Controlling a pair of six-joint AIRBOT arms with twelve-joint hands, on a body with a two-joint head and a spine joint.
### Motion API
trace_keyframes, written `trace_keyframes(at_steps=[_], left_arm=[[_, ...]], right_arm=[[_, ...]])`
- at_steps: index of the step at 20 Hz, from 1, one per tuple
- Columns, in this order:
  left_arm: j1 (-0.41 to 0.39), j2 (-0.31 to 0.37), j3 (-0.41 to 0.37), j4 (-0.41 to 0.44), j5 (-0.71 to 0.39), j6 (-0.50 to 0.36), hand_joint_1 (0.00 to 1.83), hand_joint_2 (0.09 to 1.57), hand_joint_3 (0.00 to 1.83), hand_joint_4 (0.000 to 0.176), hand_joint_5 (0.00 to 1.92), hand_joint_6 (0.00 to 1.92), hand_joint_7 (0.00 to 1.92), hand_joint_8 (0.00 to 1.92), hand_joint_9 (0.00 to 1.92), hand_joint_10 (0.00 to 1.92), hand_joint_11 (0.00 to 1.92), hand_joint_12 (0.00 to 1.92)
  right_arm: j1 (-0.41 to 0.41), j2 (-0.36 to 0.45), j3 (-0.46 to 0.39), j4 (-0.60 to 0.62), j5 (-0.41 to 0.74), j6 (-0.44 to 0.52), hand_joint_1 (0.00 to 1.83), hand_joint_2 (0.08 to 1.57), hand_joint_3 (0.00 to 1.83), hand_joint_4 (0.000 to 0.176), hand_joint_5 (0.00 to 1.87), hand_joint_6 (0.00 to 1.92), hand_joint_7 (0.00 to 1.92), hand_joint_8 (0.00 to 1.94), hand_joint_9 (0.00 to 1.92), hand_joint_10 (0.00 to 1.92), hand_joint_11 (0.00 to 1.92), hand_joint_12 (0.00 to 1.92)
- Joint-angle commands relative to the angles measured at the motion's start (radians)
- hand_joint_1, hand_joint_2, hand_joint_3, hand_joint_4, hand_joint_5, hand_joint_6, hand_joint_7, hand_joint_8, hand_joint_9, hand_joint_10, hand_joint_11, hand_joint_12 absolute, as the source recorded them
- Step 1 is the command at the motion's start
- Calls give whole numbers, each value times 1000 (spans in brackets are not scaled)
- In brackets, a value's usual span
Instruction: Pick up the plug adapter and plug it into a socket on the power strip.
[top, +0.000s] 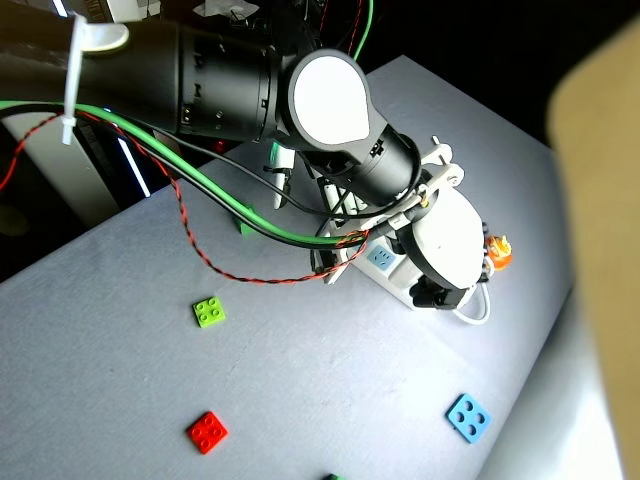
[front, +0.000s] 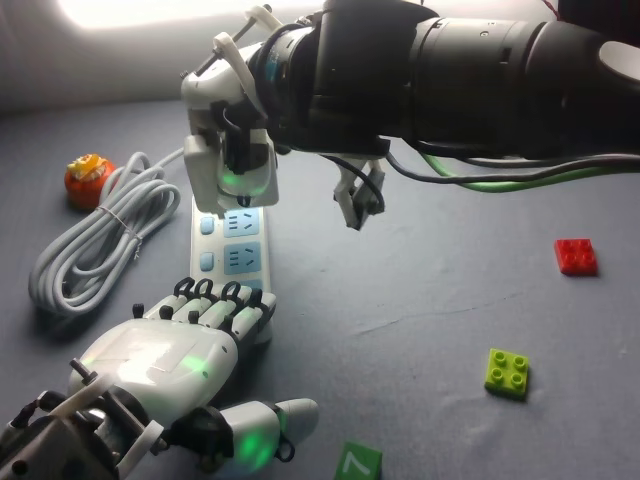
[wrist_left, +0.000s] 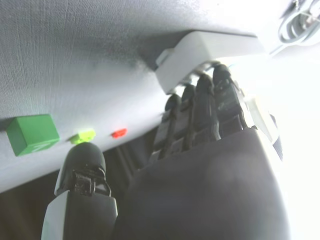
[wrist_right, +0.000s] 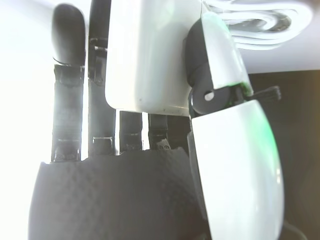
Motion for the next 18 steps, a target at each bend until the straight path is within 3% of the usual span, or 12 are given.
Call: trace_keyframes(at_steps=[1,3,5,18], left_arm=[[-4,-4,3,34,-26,-2,0,1236,0,0,19,7,12,4,22,5,3,51],[-4,-4,5,34,-26,-2,0,1242,0,0,21,0,23,0,39,0,0,97],[-3,-4,7,34,-26,-2,0,1235,0,0,33,0,32,0,46,0,0,148],[-4,-5,17,34,-6,-2,0,1239,1,0,42,1,45,2,49,2,0,137]], right_arm=[[8,3,3,-56,63,19,1199,1151,1,3,849,1234,984,952,1110,161,708,1229],[2,-1,8,-56,67,22,1190,1165,1,12,840,1257,938,1020,1109,161,706,1241],[-3,-11,25,-56,65,35,1187,1172,2,1,816,1297,937,1013,1103,163,698,1252],[-29,-29,57,-56,52,54,1193,1167,0,0,811,1292,961,985,1082,142,681,1232]])
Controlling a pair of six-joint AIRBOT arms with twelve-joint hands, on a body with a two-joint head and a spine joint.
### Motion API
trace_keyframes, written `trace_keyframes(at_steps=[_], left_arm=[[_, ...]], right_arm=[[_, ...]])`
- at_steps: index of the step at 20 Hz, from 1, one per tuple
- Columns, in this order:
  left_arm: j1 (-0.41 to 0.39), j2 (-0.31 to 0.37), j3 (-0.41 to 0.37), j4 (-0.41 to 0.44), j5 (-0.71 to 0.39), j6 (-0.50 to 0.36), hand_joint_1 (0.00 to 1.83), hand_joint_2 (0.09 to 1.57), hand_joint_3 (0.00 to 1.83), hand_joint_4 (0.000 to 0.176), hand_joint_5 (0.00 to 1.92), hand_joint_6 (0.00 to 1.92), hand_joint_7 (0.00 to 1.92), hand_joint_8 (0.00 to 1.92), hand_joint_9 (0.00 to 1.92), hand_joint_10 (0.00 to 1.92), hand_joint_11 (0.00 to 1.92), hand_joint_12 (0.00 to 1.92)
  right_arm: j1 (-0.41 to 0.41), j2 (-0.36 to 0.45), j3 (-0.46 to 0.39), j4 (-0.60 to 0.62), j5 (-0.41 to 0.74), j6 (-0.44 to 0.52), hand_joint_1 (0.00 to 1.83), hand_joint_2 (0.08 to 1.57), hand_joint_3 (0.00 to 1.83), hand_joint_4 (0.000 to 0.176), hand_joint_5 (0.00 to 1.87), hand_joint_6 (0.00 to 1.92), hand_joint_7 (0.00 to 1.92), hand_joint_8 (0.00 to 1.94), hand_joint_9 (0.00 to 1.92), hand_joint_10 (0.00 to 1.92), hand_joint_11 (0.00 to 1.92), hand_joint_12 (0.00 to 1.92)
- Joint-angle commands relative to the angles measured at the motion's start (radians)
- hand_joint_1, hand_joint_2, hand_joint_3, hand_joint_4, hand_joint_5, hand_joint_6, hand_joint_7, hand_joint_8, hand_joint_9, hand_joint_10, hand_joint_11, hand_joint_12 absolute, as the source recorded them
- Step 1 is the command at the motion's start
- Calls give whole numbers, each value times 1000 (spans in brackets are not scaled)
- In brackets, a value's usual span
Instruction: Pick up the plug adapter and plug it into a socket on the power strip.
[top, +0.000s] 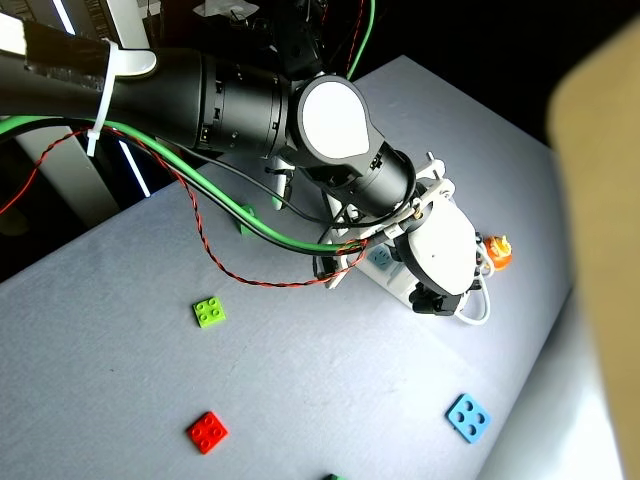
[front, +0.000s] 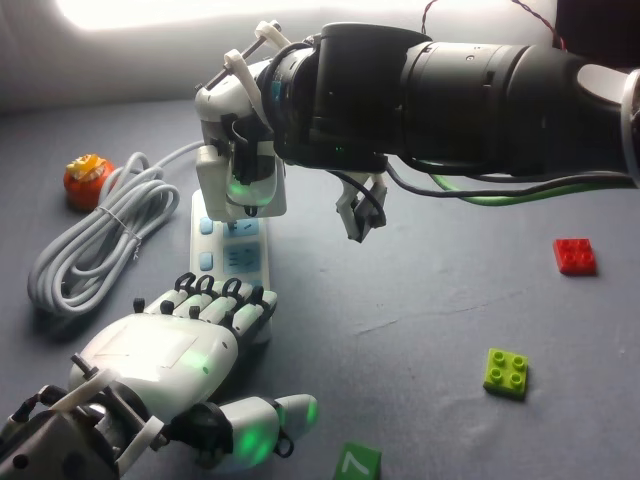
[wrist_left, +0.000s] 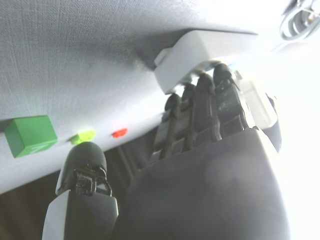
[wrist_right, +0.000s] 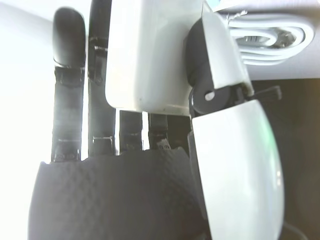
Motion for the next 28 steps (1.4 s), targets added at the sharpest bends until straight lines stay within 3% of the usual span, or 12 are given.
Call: trace_keyframes(at_steps=[1,10,17,28], left_arm=[[-1,-5,4,21,-21,-2,0,1233,0,0,24,1,26,0,32,0,0,95],[2,-5,4,21,-19,3,0,1241,0,0,30,2,26,3,24,2,1,53],[-1,-5,4,21,-19,0,0,1237,0,0,25,4,25,3,28,1,0,51],[-4,-5,6,21,-21,-3,0,1239,1,0,32,6,39,5,33,5,18,27]], right_arm=[[5,3,2,-36,52,5,1197,1159,0,0,826,1266,981,957,1090,139,680,1225],[-13,-12,2,-36,31,1,1206,1142,0,0,872,1219,1005,895,1111,126,683,1242],[-69,-65,0,-35,27,0,1197,1162,1,0,809,1294,980,954,1107,98,682,1209],[-76,-55,-31,-35,61,5,1201,1154,1,0,812,1265,1006,935,1114,79,691,1213]])
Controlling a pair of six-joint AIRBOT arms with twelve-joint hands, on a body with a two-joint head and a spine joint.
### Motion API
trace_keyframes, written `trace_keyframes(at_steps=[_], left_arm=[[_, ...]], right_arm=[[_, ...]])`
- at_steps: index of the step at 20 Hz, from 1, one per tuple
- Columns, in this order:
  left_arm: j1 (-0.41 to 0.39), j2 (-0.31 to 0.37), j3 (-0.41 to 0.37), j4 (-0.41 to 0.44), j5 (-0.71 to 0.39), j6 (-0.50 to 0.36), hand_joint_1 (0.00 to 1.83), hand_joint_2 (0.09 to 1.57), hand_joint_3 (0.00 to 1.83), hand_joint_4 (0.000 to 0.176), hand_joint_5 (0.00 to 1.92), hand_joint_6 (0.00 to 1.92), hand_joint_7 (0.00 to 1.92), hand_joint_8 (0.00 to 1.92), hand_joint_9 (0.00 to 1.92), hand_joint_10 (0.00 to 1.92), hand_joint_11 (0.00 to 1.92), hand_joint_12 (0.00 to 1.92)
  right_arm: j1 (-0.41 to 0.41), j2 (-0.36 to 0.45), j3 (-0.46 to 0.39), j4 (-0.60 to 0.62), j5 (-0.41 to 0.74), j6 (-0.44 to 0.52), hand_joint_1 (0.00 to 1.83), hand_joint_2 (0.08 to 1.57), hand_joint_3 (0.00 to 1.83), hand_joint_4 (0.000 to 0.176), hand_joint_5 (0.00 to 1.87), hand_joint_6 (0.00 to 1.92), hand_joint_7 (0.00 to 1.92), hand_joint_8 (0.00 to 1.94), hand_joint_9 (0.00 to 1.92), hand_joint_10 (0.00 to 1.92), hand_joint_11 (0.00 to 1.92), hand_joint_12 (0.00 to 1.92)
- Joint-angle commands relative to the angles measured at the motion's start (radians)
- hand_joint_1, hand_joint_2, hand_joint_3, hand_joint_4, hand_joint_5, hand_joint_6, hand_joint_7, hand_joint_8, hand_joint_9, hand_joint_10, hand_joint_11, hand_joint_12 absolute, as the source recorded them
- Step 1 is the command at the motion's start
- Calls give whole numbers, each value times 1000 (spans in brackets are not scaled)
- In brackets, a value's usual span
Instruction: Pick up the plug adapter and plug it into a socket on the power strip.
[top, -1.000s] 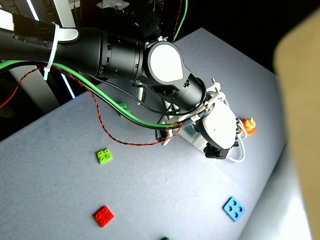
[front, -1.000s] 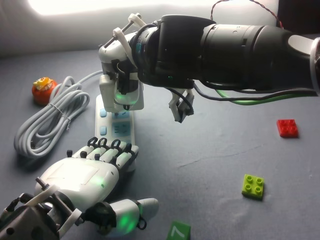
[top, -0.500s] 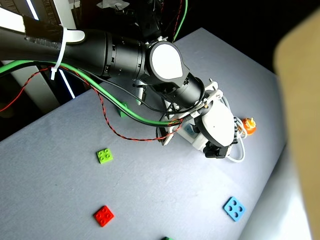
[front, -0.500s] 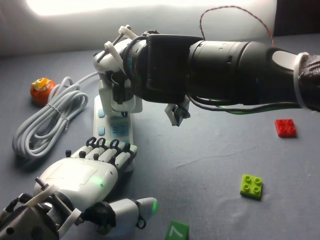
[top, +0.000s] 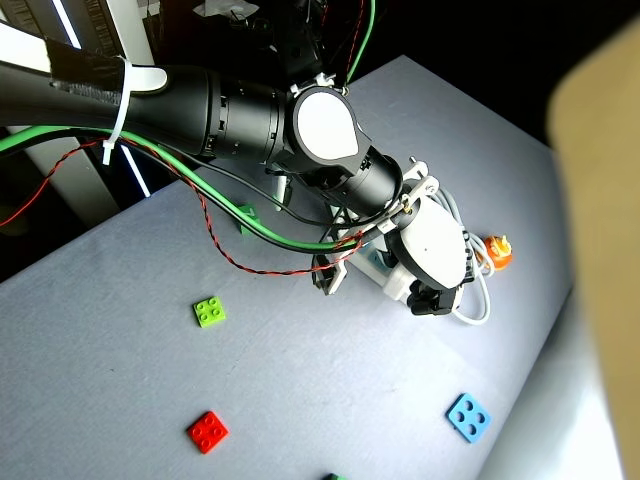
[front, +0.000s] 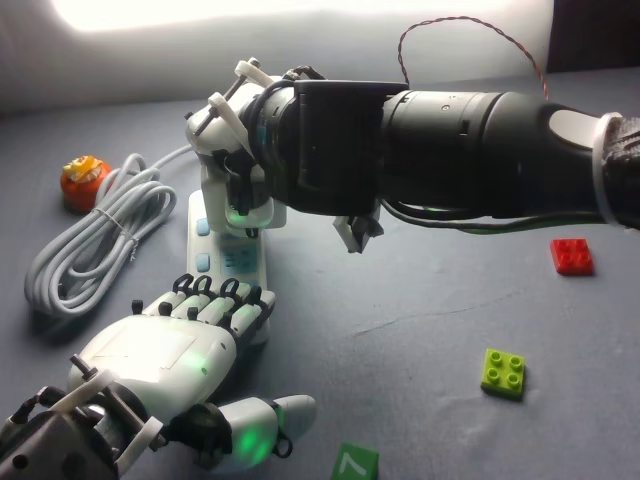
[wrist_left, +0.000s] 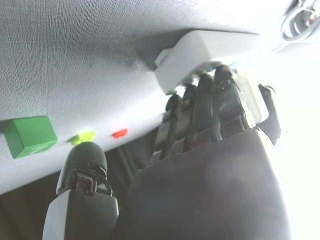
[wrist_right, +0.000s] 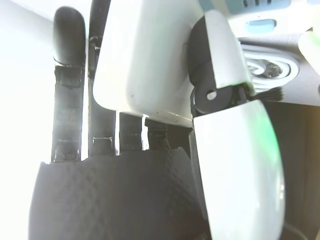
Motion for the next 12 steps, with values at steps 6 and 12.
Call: trace_keyframes(at_steps=[6,12], left_arm=[[-6,-5,6,27,-21,-4,0,1250,3,0,30,0,30,1,28,1,0,80],[-9,-5,6,27,-21,-4,0,1241,0,0,57,3,60,0,55,3,0,165]], right_arm=[[-27,-7,-21,56,62,14,1203,1152,0,0,818,1256,1009,931,1121,71,681,1225],[-15,7,-21,56,79,14,1194,1166,1,0,792,1285,979,988,1122,53,677,1220]])
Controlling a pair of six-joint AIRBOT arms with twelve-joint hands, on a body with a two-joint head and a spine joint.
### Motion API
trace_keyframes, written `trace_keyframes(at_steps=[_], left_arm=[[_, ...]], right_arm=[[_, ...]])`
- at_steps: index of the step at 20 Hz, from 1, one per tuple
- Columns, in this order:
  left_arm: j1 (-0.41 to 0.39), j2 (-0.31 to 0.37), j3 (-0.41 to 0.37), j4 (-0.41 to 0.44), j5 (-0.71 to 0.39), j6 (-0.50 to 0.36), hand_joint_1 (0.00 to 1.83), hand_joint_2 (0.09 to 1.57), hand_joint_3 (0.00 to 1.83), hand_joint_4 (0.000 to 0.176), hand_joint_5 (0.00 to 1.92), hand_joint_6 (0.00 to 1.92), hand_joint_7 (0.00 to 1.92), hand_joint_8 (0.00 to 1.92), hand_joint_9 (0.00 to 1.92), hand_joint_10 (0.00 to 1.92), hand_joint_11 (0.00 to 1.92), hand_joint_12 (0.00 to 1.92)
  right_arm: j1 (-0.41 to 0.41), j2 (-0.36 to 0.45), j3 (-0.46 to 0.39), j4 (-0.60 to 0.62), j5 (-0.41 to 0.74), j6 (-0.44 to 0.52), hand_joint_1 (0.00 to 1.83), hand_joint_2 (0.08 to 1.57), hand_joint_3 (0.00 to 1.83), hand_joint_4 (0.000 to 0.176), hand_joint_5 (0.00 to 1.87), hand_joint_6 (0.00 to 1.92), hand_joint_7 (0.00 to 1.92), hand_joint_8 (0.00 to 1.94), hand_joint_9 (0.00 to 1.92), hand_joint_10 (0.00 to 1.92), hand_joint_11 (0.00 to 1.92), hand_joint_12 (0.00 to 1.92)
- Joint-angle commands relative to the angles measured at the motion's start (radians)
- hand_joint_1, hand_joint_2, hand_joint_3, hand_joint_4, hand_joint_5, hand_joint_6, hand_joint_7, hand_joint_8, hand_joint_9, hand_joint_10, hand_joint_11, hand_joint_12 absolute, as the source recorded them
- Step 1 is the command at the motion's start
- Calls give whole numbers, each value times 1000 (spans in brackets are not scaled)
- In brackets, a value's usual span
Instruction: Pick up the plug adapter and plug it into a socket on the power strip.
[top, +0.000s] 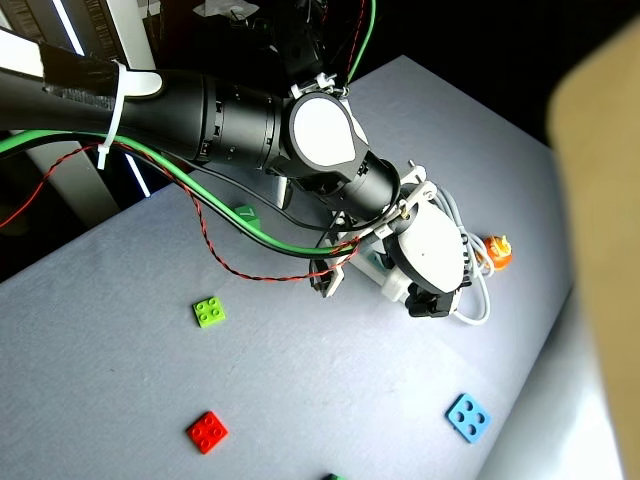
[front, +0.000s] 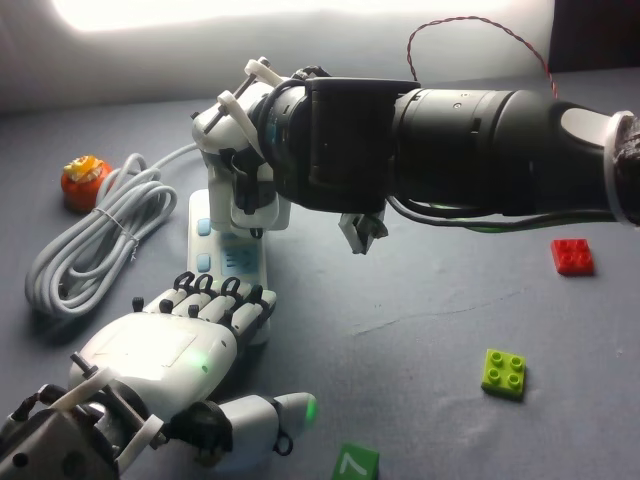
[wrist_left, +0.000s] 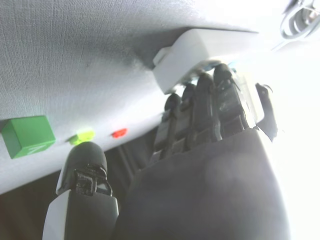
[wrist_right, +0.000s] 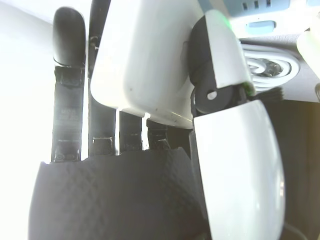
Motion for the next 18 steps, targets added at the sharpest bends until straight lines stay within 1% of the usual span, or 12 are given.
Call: trace_keyframes(at_steps=[1,3,6,7,9,10,11,13,15,16,17,18], left_arm=[[-6,-5,4,23,-22,-4,0,1242,0,0,46,1,53,0,50,0,0,148],[-6,-5,4,23,-22,-3,0,1246,1,0,38,0,46,3,40,3,0,99],[-8,-5,5,23,-22,-3,0,1249,0,0,58,0,61,0,60,0,0,160],[-9,-5,5,23,-22,-3,0,1244,0,0,34,1,37,2,32,1,0,91],[-11,-4,5,23,-22,-3,0,1245,0,0,41,6,43,7,37,5,0,79],[-12,-4,6,23,-22,-3,0,1243,0,0,38,3,41,3,40,4,0,104],[-13,-4,6,23,-22,-3,0,1244,0,0,42,3,51,4,48,4,0,124],[-15,-4,6,23,-22,-3,0,1244,0,0,56,7,75,12,60,8,0,132],[-18,-3,5,23,-22,-3,0,1239,0,0,42,0,55,0,43,0,0,106],[-21,-2,5,23,-22,-3,0,1245,0,0,46,2,56,1,42,0,0,103],[-24,0,4,23,-21,-3,0,1246,1,0,50,2,67,3,56,4,0,120],[-28,2,3,23,-18,-1,0,1244,0,0,43,1,53,2,48,1,0,100]], right_arm=[[-11,-8,-19,43,60,14,1189,1175,2,0,772,1311,964,1013,1113,48,659,1233],[-7,-4,-19,43,62,17,1187,1178,1,0,775,1311,952,1028,1113,47,652,1239],[-4,1,-19,43,65,20,1191,1172,0,0,785,1300,969,997,1115,45,664,1232],[-3,3,-19,43,67,21,1190,1171,0,0,791,1295,965,1000,1110,43,658,1232],[-1,8,-19,43,74,21,1185,1194,3,0,711,1366,952,1061,1114,43,666,1243],[0,9,-19,43,75,22,1089,1232,1,0,730,1349,914,651,1107,39,659,1244],[3,10,-19,43,75,22,1054,1242,0,0,734,1347,950,409,1083,28,618,1267],[10,14,-19,43,80,22,1045,1223,2,0,771,1295,1020,164,1058,16,590,1275],[17,19,-19,43,86,22,1012,1238,0,0,745,1338,1031,82,1038,7,571,1263],[20,21,-19,43,89,22,949,1190,0,0,663,741,1029,56,1027,3,566,1238],[24,25,-19,43,93,22,928,1166,0,0,731,414,1039,35,1023,1,570,1208],[29,29,-19,43,96,23,923,1160,0,0,793,235,1041,18,1008,13,555,1214]])
